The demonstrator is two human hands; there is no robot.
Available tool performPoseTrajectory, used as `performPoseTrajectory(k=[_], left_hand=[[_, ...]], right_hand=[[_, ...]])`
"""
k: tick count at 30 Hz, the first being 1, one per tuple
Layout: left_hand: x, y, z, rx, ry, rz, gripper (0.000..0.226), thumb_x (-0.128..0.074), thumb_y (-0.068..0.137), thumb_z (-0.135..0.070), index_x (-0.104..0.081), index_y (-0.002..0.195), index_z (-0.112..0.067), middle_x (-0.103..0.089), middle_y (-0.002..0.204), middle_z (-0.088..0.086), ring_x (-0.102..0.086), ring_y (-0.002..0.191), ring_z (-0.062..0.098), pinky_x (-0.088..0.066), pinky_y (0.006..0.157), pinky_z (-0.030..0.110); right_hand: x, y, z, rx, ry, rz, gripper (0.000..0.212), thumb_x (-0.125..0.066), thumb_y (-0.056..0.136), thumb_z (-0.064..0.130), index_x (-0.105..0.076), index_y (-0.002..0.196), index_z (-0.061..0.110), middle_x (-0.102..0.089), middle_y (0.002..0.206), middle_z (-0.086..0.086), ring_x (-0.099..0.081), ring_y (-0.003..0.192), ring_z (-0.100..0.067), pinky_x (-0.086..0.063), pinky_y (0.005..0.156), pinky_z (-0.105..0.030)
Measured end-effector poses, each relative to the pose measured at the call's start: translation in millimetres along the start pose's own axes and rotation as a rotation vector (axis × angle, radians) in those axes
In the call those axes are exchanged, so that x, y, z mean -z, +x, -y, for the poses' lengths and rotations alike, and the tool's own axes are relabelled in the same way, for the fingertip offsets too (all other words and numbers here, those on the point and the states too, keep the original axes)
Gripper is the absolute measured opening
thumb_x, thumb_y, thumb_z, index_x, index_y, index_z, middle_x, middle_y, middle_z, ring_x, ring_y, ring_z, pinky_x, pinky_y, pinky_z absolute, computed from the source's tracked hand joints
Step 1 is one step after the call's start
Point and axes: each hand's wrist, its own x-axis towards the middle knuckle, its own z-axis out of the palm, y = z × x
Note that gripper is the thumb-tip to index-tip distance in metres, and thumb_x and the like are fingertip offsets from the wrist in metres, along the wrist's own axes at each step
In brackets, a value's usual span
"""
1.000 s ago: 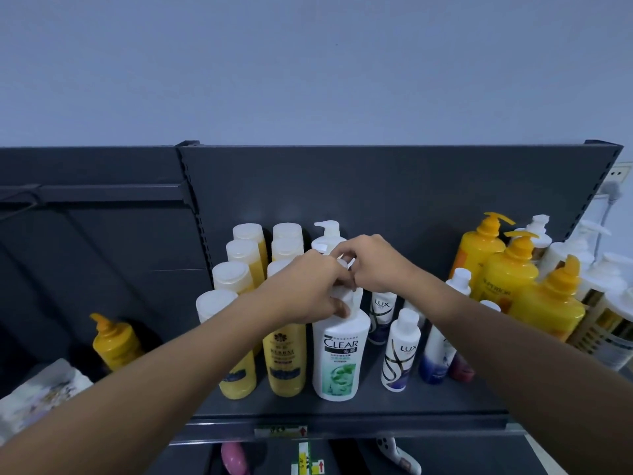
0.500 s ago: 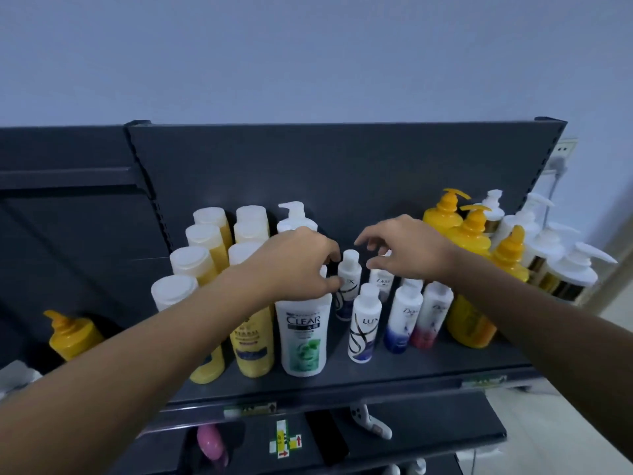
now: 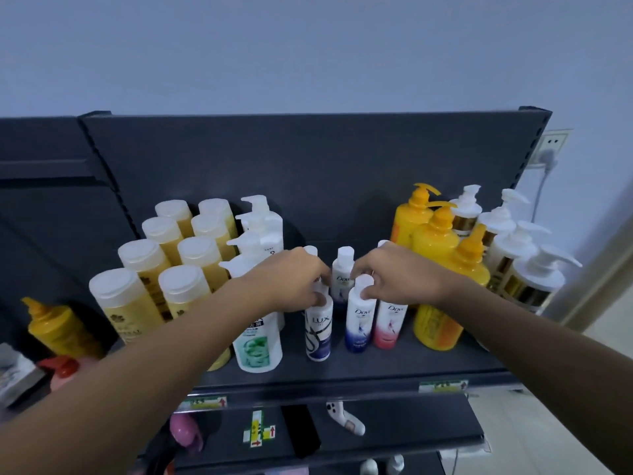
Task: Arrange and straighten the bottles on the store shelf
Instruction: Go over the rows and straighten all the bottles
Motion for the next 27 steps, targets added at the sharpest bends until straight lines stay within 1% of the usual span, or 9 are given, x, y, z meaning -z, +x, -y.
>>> performPoseTrajectory(k=[3, 6, 9, 11, 15, 19, 23, 25, 27], left_hand=[[-2.7, 2.8, -0.5, 0.022, 0.008, -0.035, 0.033, -0.068, 0.091, -0.038, -0.072, 0.123, -0.033, -0.054, 0.085, -0.012, -0.052, 0.084, 0.012, -0.051, 0.072, 0.031], [-3.0, 4.0, -1.2, 0.039, 0.033, -0.059, 0.034, -0.068, 0.091, -0.038, -0.073, 0.124, -0.031, -0.048, 0.075, -0.014, -0.049, 0.082, 0.012, -0.054, 0.074, 0.033], [-2.9, 2.7, -2.6, 0.055, 0.049, -0.067, 0.036, -0.068, 0.092, -0.038, -0.073, 0.126, -0.029, -0.065, 0.091, -0.005, -0.049, 0.083, 0.011, -0.056, 0.078, 0.035], [-2.5, 1.5, -2.5, 0.069, 0.049, -0.059, 0.036, -0.067, 0.092, -0.037, -0.072, 0.127, -0.029, -0.071, 0.102, -0.002, -0.049, 0.086, 0.011, -0.057, 0.082, 0.037], [-2.4, 0.6, -1.0, 0.097, 0.039, -0.041, 0.036, -0.067, 0.090, -0.037, -0.073, 0.125, -0.031, -0.070, 0.101, -0.002, -0.057, 0.090, 0.014, -0.058, 0.081, 0.039], [-1.2, 0.0, -1.1, 0.090, 0.030, -0.025, 0.036, -0.067, 0.088, -0.034, -0.073, 0.124, -0.032, -0.070, 0.100, -0.003, -0.060, 0.090, 0.015, -0.059, 0.079, 0.039], [0.8, 3.2, -2.2, 0.095, 0.041, 0.018, 0.040, -0.068, 0.087, -0.045, -0.071, 0.125, -0.033, -0.066, 0.101, -0.004, -0.066, 0.095, 0.019, -0.059, 0.081, 0.040], [4.7, 7.0, -2.9, 0.111, 0.036, 0.024, 0.040, -0.066, 0.086, -0.053, -0.072, 0.121, -0.034, -0.065, 0.098, -0.006, -0.066, 0.095, 0.019, -0.059, 0.081, 0.040], [10.3, 14.2, -0.7, 0.141, 0.027, -0.030, 0.037, -0.063, 0.088, -0.055, -0.072, 0.117, -0.034, -0.070, 0.102, -0.004, -0.068, 0.094, 0.020, -0.060, 0.081, 0.039]], right_hand=[[-1.8, 1.3, -3.3, 0.039, 0.015, -0.014, 0.033, -0.075, 0.086, 0.034, -0.074, 0.118, 0.024, -0.049, 0.070, 0.019, -0.044, 0.076, -0.007, -0.051, 0.093, -0.038], [-1.3, 1.5, -3.4, 0.073, 0.036, -0.029, 0.036, -0.077, 0.086, 0.035, -0.074, 0.120, 0.024, -0.049, 0.068, 0.019, -0.047, 0.078, -0.008, -0.053, 0.092, -0.037], [0.2, 2.9, -4.5, 0.086, 0.044, -0.031, 0.036, -0.077, 0.086, 0.035, -0.075, 0.121, 0.024, -0.050, 0.070, 0.019, -0.050, 0.082, -0.010, -0.048, 0.077, -0.029], [1.5, 2.4, -4.3, 0.087, 0.050, -0.030, 0.036, -0.077, 0.086, 0.036, -0.075, 0.120, 0.024, -0.052, 0.070, 0.019, -0.051, 0.082, -0.010, -0.042, 0.072, -0.026], [3.0, -0.4, -3.1, 0.099, 0.068, -0.035, 0.038, -0.077, 0.086, 0.036, -0.075, 0.121, 0.022, -0.068, 0.084, 0.009, -0.053, 0.082, -0.008, -0.048, 0.075, -0.026], [4.0, 1.3, -1.1, 0.099, 0.071, -0.042, 0.038, -0.078, 0.085, 0.037, -0.076, 0.119, 0.021, -0.064, 0.075, 0.010, -0.058, 0.076, -0.009, -0.055, 0.075, -0.031], [4.7, 4.9, -1.0, 0.095, 0.069, -0.009, 0.035, -0.079, 0.083, 0.040, -0.077, 0.114, 0.023, -0.056, 0.063, 0.014, -0.056, 0.066, -0.003, -0.057, 0.075, -0.036], [9.7, 7.9, -1.3, 0.095, 0.090, 0.017, 0.033, -0.075, 0.086, 0.045, -0.077, 0.112, 0.025, -0.067, 0.070, 0.013, -0.063, 0.070, -0.003, -0.057, 0.075, -0.032], [17.1, 15.8, -5.1, 0.075, 0.124, -0.028, 0.029, -0.070, 0.090, 0.046, -0.077, 0.109, 0.026, -0.076, 0.081, 0.010, -0.070, 0.077, -0.004, -0.057, 0.076, -0.029]])
